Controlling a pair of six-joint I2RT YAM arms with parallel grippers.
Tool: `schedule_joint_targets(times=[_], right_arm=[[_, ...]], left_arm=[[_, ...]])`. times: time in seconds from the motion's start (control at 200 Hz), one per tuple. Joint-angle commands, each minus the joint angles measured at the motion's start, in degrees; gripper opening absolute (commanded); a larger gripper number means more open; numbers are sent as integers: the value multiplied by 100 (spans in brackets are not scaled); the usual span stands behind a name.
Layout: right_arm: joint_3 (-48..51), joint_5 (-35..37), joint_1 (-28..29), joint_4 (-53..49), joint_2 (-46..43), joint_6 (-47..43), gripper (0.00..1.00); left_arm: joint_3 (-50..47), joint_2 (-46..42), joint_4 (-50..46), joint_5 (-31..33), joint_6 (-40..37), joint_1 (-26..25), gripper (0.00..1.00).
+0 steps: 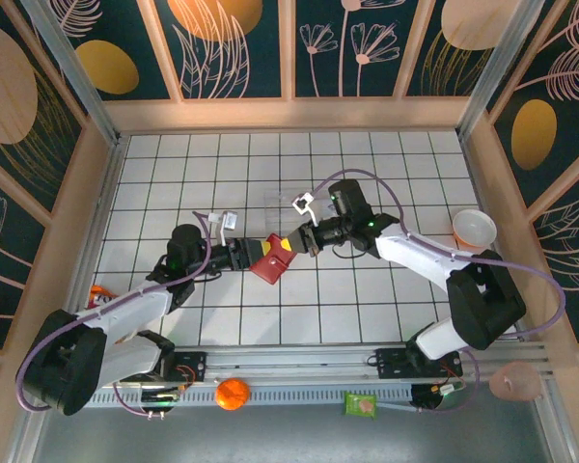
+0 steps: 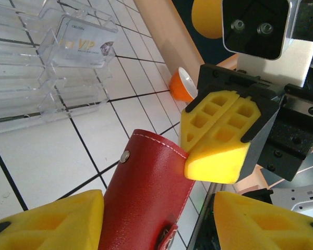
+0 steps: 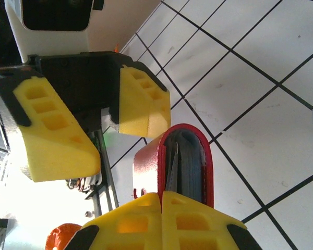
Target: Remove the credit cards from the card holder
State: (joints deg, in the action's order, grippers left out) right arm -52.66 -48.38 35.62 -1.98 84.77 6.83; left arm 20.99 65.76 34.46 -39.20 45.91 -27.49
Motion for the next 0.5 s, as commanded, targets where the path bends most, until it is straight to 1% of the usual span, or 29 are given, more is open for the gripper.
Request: schedule_joint_targets(times=[0.0,0.015,0.08,0.11,0.21,0.275,0.38,0.495], right_arm=[[-384,-208,-68,-12,91,-282,0],[-403,-227,-64,-55,91,-313,0],[-443,-259,-70,-171,37,-391,0],[-437,-297,-72,-226,8,-444,0],[-392,-423,-64,-421,-120,-589,0],[-334,-538,-68,-465,-241,-651,0],[-288,-677,-65,-432,-407,-674,0],[-335,-644,-97,-337,-350,-617,0]], left_arm=[[86,42,244,-346,-5,-142,57],[93,25,193,-305,-22,-143,59],[124,-146,-59,-43,-116,-141,72],[148,-265,-248,140,-190,-143,76],[188,-566,-650,767,-343,-142,79],[195,-518,-662,891,-327,-134,79],[131,-182,-138,534,-116,-129,77],[-49,-15,992,-132,294,-142,71]])
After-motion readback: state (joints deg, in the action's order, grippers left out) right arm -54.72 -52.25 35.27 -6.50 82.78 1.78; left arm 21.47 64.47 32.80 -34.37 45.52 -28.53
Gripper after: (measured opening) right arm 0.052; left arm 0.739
